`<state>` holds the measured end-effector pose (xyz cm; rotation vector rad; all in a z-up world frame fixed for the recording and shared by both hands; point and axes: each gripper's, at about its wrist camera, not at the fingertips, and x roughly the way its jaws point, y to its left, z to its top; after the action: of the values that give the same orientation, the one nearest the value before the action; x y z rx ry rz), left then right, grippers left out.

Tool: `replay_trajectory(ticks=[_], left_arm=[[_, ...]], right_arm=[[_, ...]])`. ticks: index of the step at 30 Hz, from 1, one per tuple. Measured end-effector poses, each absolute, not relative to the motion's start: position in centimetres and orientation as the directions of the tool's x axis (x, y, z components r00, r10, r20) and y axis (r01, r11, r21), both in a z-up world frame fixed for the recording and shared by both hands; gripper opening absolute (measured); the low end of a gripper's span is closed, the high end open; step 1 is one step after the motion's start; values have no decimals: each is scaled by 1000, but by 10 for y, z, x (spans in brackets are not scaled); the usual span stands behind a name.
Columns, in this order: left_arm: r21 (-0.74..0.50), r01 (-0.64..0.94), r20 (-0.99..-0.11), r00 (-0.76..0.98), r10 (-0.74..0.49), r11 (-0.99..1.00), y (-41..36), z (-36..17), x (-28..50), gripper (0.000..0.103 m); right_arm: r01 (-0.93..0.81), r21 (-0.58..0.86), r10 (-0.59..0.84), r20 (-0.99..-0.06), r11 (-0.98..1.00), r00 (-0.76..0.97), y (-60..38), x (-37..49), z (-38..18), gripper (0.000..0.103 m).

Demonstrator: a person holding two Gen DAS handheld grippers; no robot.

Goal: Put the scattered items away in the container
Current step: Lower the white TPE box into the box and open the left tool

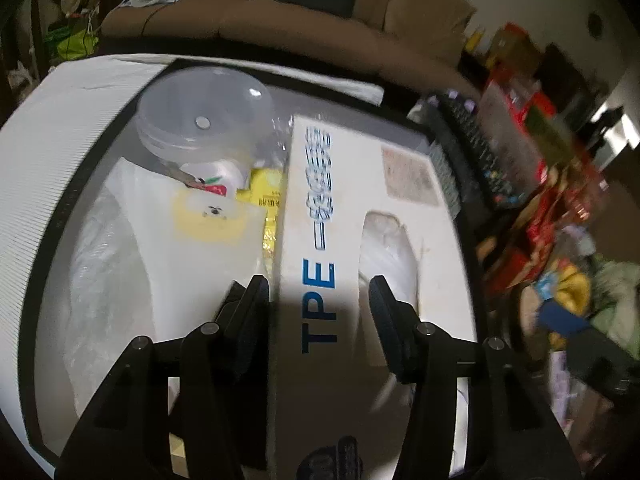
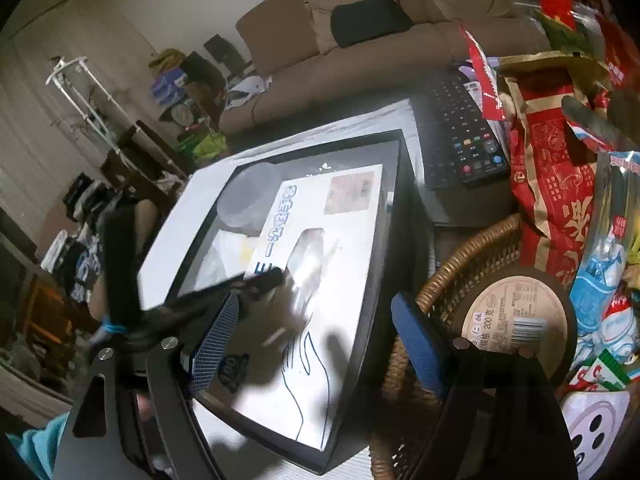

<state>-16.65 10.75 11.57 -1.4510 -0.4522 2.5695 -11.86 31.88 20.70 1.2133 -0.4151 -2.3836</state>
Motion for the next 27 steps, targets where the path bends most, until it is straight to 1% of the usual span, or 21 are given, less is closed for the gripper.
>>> replay_trajectory(ticks=[4, 6, 8, 9, 11, 13, 15, 17, 18, 20, 21, 24, 27], left_arm=[[-372, 21, -782, -546, 301, -928, 78, 133, -161, 51], [-370, 20, -775, -558, 296, -929, 67, 142, -158, 56], [-333, -10, -775, -567, 279, -943, 63, 150, -153, 62], [-295, -31, -779, -571, 259, -955, 64, 153, -150, 65], [-219, -81, -784, -579, 224, -972, 66, 157, -139, 77], [-138, -123, -791, -583, 185, -983, 70, 158, -127, 85], [-80, -147, -793, -590, 152, -986, 71, 159, -114, 87], [-50, -150, -789, -600, 131, -987, 67, 161, -100, 100], [-46, -145, -785, -607, 126, -988, 63, 163, -93, 103], [-47, -132, -778, -617, 119, -990, 54, 166, -81, 103], [-49, -128, -779, -616, 118, -991, 51, 166, -77, 103], [-40, -119, -787, -608, 104, -992, 41, 165, -67, 103], [-48, -108, -786, -609, 104, -993, 32, 163, -54, 103]], right_arm=[[237, 458, -509, -679, -857, -529, 320, -115, 208, 82], [237, 458, -509, -675, -857, -534, 320, -111, 209, 82], [238, 449, -502, -679, -861, -536, 319, -109, 209, 82], [241, 436, -493, -683, -867, -538, 317, -108, 210, 82], [251, 386, -459, -698, -888, -550, 309, -100, 212, 82], [258, 327, -417, -715, -909, -561, 296, -92, 212, 82], [254, 259, -361, -737, -932, -572, 281, -82, 210, 82], [250, 224, -331, -745, -942, -579, 270, -73, 208, 86], [246, 214, -320, -746, -946, -584, 264, -68, 207, 87], [240, 197, -304, -747, -951, -591, 254, -60, 204, 100], [237, 187, -295, -748, -953, -595, 249, -56, 203, 103], [216, 166, -265, -749, -962, -607, 236, -46, 199, 103], [182, 191, -263, -749, -965, -608, 230, -41, 193, 103]])
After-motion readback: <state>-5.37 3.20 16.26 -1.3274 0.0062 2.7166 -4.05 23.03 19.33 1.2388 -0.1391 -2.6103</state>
